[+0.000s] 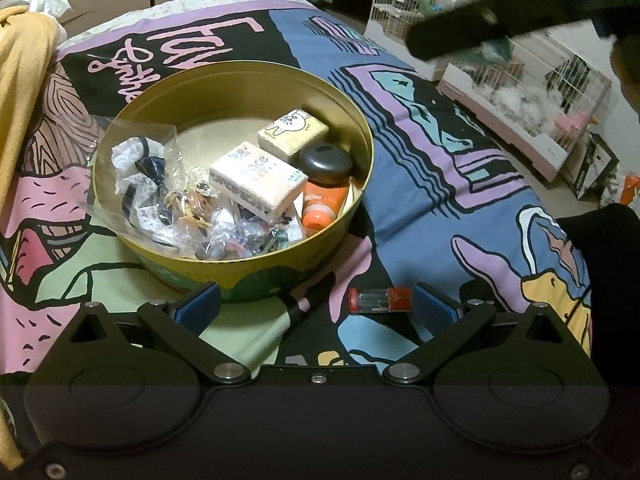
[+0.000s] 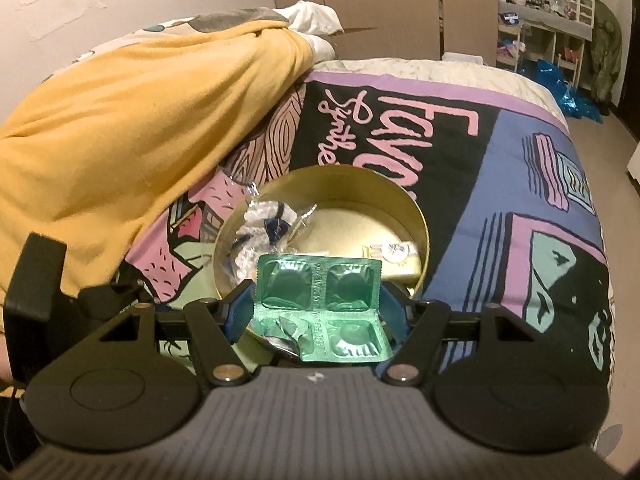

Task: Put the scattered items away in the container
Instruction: 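Carry the blister pack into the tin and open the right tool, then grasp the red lighter with the left tool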

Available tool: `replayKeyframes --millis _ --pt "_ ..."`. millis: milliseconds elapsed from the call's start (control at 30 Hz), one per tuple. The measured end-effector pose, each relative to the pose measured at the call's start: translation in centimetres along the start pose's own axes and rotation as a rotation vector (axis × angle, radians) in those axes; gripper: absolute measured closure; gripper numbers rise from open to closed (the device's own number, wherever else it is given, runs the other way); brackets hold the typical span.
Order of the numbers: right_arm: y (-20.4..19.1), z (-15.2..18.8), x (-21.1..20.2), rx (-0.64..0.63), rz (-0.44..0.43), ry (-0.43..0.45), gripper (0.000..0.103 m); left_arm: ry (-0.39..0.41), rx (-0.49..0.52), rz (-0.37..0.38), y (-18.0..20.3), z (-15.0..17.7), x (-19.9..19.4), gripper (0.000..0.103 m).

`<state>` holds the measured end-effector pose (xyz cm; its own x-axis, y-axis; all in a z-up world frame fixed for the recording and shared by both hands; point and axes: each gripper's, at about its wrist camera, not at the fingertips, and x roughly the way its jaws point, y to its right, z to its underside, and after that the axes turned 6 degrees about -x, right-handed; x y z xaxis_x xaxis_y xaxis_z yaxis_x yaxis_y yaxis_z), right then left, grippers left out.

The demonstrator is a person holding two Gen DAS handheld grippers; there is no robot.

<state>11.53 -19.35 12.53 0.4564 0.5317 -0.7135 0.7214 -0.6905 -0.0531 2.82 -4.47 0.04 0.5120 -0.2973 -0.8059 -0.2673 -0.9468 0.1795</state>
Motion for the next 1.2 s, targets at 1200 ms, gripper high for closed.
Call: replayKeyframes --millis 1200 --pt "4.6 2.8 -1.6 0.188 0.043 0.113 0.0 -0.087 0.039 0.211 2.8 1.0 3.6 0.003"
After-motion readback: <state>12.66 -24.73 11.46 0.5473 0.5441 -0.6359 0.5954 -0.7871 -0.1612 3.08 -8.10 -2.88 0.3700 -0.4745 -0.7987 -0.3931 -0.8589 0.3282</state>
